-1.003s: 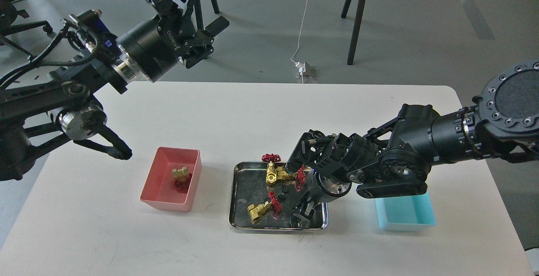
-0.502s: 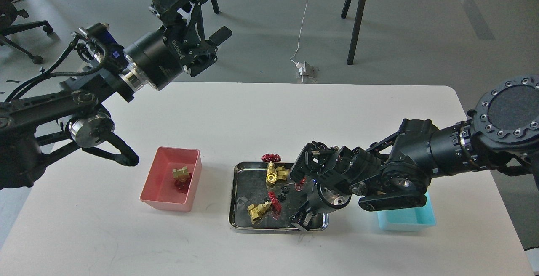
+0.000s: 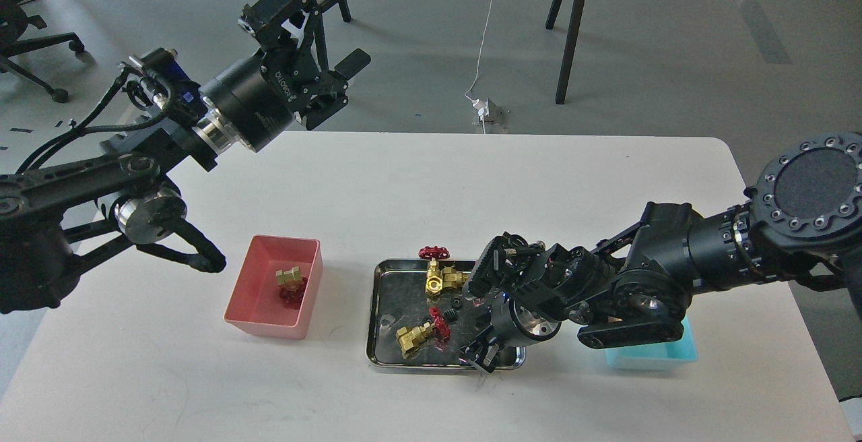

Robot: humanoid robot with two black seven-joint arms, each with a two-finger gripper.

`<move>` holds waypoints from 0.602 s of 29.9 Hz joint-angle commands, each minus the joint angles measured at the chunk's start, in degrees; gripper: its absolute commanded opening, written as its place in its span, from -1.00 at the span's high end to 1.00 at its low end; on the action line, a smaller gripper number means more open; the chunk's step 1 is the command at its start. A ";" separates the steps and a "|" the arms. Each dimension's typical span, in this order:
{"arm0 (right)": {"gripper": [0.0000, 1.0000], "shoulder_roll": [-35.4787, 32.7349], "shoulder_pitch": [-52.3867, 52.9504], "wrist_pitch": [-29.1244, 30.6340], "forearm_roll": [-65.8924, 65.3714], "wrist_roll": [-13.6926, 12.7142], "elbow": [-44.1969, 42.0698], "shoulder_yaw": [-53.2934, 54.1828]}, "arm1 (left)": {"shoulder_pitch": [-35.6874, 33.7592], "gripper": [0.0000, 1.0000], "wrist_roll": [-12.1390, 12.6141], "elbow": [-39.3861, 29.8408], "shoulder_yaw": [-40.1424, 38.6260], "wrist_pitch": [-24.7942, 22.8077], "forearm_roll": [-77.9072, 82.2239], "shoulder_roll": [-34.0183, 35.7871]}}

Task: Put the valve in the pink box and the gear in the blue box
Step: 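Lower the right gripper onto the black gear in the tray and grasp it, then lift the black gear and carry it over the blue box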

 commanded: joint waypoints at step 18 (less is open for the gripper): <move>0.55 0.00 0.15 0.66 0.13 0.06 0.18 -1.24 | 1.35 -0.97 0.00 0.48 0.01 0.00 -0.01 -0.76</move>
